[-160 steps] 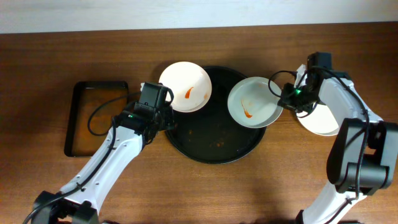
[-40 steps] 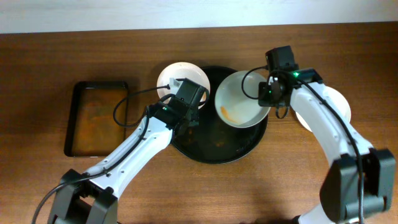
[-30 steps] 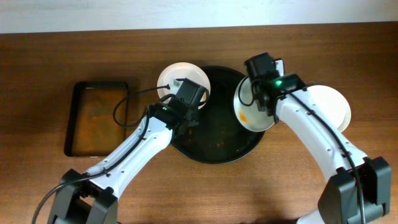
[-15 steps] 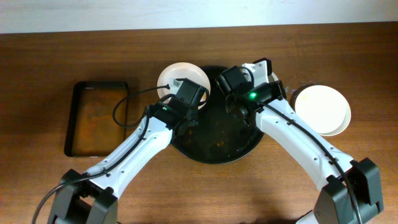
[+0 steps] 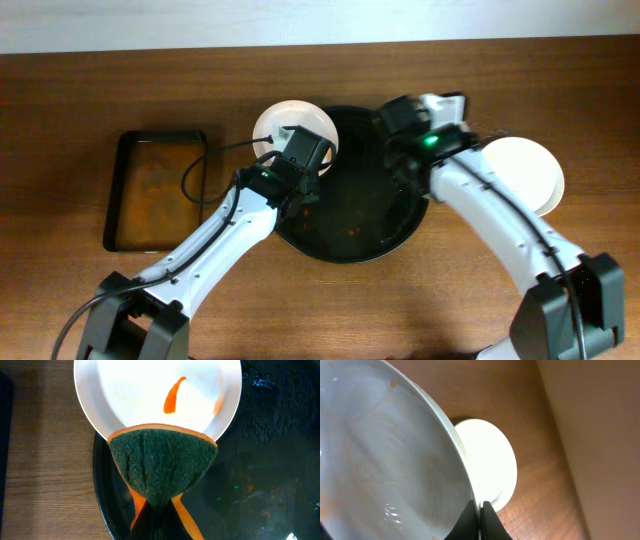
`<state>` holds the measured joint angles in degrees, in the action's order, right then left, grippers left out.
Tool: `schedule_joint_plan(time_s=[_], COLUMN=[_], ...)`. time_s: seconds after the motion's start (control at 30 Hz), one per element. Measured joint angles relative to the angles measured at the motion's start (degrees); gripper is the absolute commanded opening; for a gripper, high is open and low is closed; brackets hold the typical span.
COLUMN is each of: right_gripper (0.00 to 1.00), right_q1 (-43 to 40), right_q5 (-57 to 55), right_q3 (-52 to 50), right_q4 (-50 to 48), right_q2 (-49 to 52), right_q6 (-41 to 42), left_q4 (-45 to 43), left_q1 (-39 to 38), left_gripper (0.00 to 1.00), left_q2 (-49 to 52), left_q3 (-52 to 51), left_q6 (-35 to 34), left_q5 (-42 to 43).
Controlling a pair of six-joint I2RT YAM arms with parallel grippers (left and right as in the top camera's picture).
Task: Clean dirty plates on tray and stack at the side
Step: 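Carry the plate right with the right gripper and stack it on the first, then grasp the last white plate with the right gripper and pull it to center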
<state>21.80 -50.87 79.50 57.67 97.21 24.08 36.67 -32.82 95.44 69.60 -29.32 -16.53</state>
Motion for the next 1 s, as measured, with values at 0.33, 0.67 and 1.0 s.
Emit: schedule_joint_plan(time_s=[0.33, 0.67, 1.0], right_gripper=[0.04, 0.56, 0.46], right_q1=[-31.47, -43.15, -37.88], right_q5=[17.29, 36.63, 55.58], right_q3=[0.0, 0.0, 0.0], right_q4=[-0.26, -2.71, -2.27], right_q2=[-4.2, -1.36, -1.03], right_q6=[1.49, -0.85, -8.72], left_q4=[0.02, 0.02, 3.41], left_q1=[0.0, 0.0, 3.15], left_gripper=[0.01, 0.01, 0.01], left_q2=[0.0, 0.0, -4.5], left_q3=[0.0, 0.0, 0.0], left_q6=[0.0, 0.0, 0.02], left_q5=[-0.33, -0.44, -3.91])
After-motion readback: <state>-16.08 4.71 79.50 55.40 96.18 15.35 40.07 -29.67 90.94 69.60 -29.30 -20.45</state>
